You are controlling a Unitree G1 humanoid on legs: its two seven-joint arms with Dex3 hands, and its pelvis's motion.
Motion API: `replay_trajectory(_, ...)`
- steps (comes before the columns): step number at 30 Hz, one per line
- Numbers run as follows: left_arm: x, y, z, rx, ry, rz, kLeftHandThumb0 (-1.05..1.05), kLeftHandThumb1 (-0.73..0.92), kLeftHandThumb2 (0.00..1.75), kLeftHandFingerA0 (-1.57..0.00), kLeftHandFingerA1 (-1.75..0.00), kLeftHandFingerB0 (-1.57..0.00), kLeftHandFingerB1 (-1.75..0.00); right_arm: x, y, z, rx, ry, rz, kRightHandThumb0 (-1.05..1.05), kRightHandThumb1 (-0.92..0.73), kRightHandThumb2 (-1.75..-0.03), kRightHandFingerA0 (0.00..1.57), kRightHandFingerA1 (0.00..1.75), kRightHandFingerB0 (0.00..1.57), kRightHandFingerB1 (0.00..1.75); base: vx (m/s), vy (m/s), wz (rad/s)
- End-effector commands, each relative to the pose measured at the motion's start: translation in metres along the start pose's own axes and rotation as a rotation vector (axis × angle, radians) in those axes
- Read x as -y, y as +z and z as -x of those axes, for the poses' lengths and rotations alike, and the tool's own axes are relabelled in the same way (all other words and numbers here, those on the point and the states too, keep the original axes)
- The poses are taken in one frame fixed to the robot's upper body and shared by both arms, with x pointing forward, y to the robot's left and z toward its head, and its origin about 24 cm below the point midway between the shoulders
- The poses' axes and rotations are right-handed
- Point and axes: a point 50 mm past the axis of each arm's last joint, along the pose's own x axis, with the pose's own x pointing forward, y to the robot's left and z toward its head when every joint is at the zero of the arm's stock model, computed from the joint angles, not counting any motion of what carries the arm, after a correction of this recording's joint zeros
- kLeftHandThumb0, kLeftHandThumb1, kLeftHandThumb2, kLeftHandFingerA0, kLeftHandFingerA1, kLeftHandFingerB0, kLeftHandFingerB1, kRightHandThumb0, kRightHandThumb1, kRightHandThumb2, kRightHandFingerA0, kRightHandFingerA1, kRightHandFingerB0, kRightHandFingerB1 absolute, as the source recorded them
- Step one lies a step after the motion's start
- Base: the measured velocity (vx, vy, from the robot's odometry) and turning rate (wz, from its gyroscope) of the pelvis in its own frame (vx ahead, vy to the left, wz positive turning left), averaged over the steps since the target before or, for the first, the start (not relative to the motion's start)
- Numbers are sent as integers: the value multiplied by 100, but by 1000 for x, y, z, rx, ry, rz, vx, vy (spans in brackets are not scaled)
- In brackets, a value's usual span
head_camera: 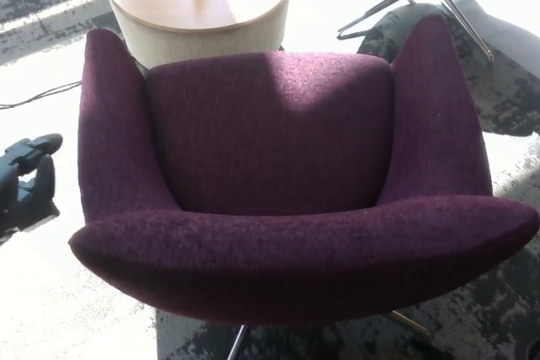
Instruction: The robot stands in front of a sofa and uses its left hand to push the left side of the sofa
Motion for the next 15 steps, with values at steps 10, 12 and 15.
replay_trajectory(10,38,-20,-3,-122,-150,-222,-91,92,68,-6,-28,-17,-27,1,3,0,26,-9,22,-76,-80,-65,54,36,38,32,0,0,0)
replay_trajectory(12,43,-24,-2,-143,-181,-245,-89,92,71,-5,-27,-15,-26,0,2,0,24,-12,-10,-75,-78,-65,56,37,40,33,0,0,0)
replay_trajectory(15,48,-30,0,-169,-214,-286,-84,75,110,-6,-35,-11,-34,-2,2,0,21,-9,-24,-74,-80,-65,57,37,40,33,0,0,0)
